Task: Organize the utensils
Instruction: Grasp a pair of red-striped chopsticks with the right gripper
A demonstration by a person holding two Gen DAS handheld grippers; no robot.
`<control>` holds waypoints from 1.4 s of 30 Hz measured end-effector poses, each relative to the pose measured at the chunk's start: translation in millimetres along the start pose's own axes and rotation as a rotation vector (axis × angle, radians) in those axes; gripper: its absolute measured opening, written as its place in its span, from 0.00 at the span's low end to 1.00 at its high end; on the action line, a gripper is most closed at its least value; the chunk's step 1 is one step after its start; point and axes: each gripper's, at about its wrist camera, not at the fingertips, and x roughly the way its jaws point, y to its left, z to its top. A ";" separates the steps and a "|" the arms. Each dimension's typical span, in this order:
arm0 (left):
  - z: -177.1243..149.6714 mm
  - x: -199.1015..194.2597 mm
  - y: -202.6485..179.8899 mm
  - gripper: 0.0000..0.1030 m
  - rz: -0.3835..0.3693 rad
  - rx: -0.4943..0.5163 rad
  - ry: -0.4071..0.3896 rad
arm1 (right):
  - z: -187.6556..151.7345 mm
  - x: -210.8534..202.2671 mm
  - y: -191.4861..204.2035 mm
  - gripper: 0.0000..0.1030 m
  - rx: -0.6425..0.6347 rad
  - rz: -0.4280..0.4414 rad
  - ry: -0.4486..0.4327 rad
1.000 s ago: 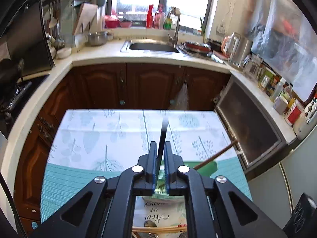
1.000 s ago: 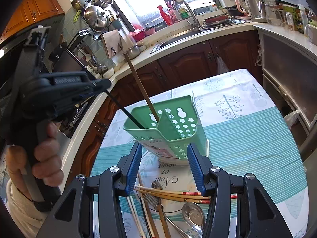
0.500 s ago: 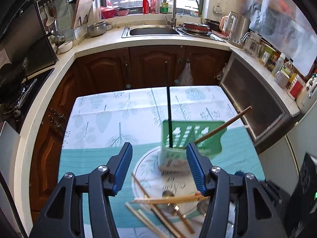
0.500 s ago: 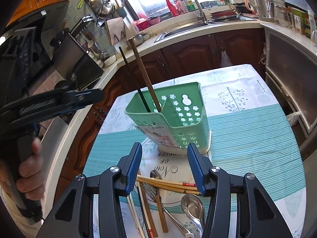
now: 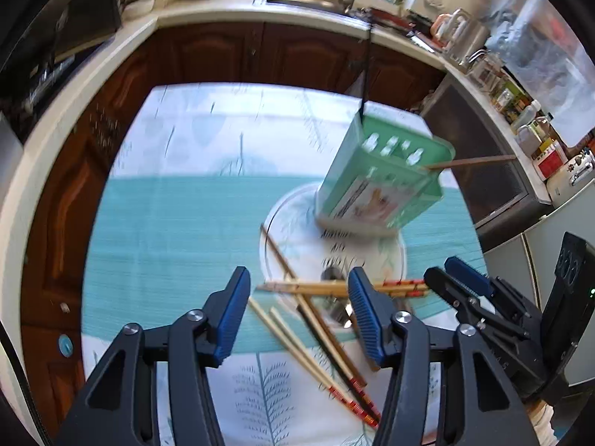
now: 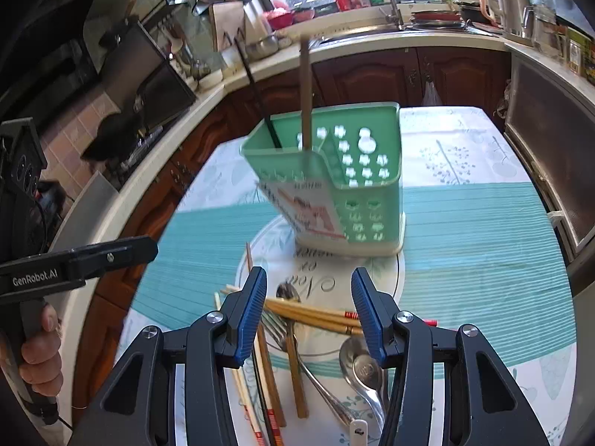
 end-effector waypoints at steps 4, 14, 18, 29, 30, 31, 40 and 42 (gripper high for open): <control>-18.4 21.6 15.1 0.43 -0.017 -0.056 0.061 | -10.4 10.8 3.3 0.48 -0.008 0.000 0.032; -71.9 64.8 29.4 0.38 0.002 -0.065 0.216 | -45.1 29.5 17.0 0.48 -0.047 0.036 0.153; -87.7 68.8 28.8 0.38 0.004 -0.044 0.246 | -60.0 33.6 26.4 0.45 -0.085 0.073 0.211; -108.6 62.5 35.9 0.38 -0.031 -0.058 0.232 | -103.4 48.6 85.6 0.27 -0.343 0.125 0.397; -109.3 60.8 38.5 0.38 -0.037 -0.062 0.230 | -104.9 51.2 89.5 0.27 -0.358 0.119 0.407; -109.4 60.7 40.9 0.38 -0.044 -0.068 0.228 | -105.8 54.7 93.6 0.26 -0.370 0.111 0.418; -108.8 55.1 63.7 0.38 -0.079 -0.104 0.193 | -101.0 81.6 120.4 0.24 -0.448 0.034 0.481; -108.6 54.2 68.5 0.38 -0.085 -0.110 0.189 | -101.0 88.2 125.6 0.22 -0.466 0.012 0.499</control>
